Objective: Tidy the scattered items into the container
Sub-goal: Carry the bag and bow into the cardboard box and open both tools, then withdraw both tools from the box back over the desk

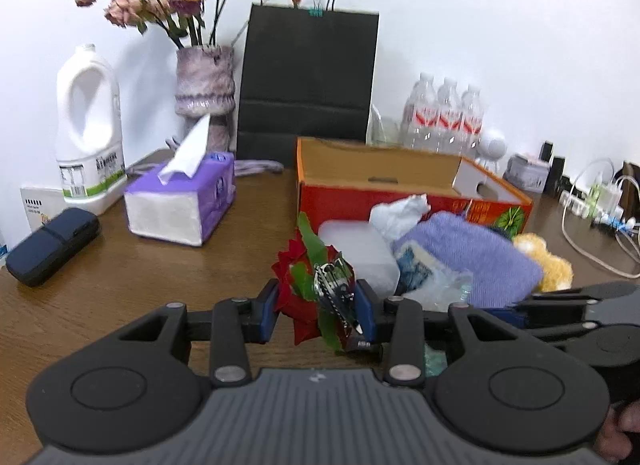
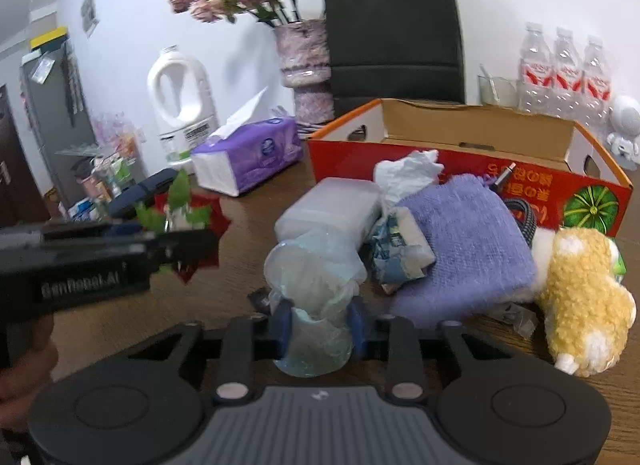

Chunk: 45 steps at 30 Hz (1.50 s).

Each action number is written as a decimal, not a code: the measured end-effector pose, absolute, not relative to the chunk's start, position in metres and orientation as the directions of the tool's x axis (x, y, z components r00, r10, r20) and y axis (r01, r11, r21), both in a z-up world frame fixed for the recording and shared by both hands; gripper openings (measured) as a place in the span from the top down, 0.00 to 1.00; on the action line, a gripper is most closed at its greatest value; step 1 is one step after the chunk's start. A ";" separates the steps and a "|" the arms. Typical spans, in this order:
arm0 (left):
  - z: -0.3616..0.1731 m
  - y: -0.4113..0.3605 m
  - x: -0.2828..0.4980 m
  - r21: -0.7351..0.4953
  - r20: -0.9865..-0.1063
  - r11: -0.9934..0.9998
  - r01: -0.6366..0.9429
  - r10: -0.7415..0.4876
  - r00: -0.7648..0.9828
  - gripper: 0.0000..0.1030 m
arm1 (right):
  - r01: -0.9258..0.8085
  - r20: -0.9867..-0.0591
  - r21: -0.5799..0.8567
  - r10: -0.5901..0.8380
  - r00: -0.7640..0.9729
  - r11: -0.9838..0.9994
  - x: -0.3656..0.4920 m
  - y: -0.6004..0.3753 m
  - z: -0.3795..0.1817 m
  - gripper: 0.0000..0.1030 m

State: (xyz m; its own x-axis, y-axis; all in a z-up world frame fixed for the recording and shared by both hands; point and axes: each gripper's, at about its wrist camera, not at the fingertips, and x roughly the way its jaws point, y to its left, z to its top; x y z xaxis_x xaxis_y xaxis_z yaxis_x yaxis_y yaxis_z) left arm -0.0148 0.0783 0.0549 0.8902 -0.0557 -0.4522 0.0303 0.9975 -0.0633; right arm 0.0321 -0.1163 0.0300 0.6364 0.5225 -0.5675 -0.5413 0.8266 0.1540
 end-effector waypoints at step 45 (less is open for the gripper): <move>0.132 0.025 0.327 0.039 -0.774 0.998 0.050 -0.001 0.633 0.29 | -0.174 -0.774 -0.022 0.094 0.626 0.984 0.358 -0.212 0.131 0.31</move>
State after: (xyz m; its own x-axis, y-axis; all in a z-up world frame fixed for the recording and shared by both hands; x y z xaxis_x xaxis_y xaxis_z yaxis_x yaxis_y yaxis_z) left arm 0.3269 0.0254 0.1316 0.6326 -0.0013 -0.7744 0.0495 0.9980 0.0388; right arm 0.3582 -0.2122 0.1305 0.6257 0.0936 -0.7744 -0.1744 0.9844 -0.0218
